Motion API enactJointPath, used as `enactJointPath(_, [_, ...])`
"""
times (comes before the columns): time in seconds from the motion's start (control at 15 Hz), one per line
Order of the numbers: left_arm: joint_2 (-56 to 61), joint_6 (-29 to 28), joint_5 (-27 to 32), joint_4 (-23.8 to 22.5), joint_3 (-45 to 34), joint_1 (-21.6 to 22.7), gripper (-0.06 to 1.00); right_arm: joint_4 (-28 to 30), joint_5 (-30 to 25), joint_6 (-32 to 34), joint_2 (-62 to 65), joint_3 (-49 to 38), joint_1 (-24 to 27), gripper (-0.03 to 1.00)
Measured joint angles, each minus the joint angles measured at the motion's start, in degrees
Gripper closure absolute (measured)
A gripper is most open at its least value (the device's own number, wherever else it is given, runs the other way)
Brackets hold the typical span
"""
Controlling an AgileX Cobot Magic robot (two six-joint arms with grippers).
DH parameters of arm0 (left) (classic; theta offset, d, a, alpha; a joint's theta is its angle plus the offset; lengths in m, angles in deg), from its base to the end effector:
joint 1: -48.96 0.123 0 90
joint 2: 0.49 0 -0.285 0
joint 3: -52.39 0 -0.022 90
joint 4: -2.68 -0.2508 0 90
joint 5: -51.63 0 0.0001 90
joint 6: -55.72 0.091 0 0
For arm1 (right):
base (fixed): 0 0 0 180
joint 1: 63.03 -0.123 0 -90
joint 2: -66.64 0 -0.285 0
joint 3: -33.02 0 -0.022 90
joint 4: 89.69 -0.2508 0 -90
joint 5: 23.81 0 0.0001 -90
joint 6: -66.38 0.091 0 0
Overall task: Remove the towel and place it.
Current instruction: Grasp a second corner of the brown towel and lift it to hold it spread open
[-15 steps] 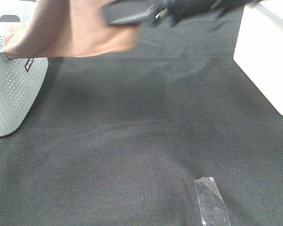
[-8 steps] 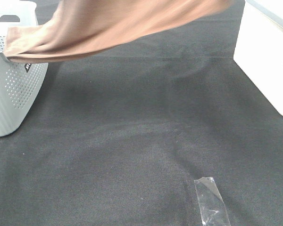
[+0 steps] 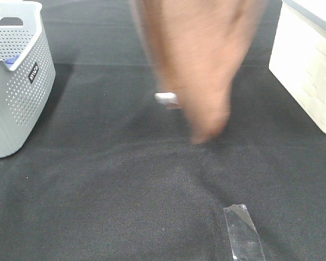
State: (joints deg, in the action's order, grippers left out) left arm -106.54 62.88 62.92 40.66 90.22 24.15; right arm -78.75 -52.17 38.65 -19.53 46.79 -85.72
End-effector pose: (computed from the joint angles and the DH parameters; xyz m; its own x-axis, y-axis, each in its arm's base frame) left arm 0.3508 -0.1743 0.5304 -0.0896 -0.5100 -0.8555 0.5535 0.6886 -0.4685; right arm 0.2823 0.1091 0.4878 0.0522 -0.6336 -0.7719 -0.3406 0.7153 -0.6102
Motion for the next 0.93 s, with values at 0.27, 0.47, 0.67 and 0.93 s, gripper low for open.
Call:
enactJointPath(0.27, [-2.18,0.0,-6.02,0.06,0.0,0.0,0.94,4.3,7.05,0.0,-4.13,2.23,0.0,0.96])
enactJointPath(0.47, [-4.58,-3.78,-11.63,0.86,0.0,0.0,0.94,5.96,19.02,0.0,-7.79,2.41,0.0,0.96])
enactJointPath(0.67, [-5.73,-5.84,-18.62,0.97,0.0,0.0,0.94,6.02,25.32,0.0,-12.03,3.67,0.0,0.96])
enactJointPath(0.93, [-8.77,-6.19,-32.49,1.09,0.0,0.0,0.94,4.76,26.76,0.0,-20.34,13.12,0.0,0.96])
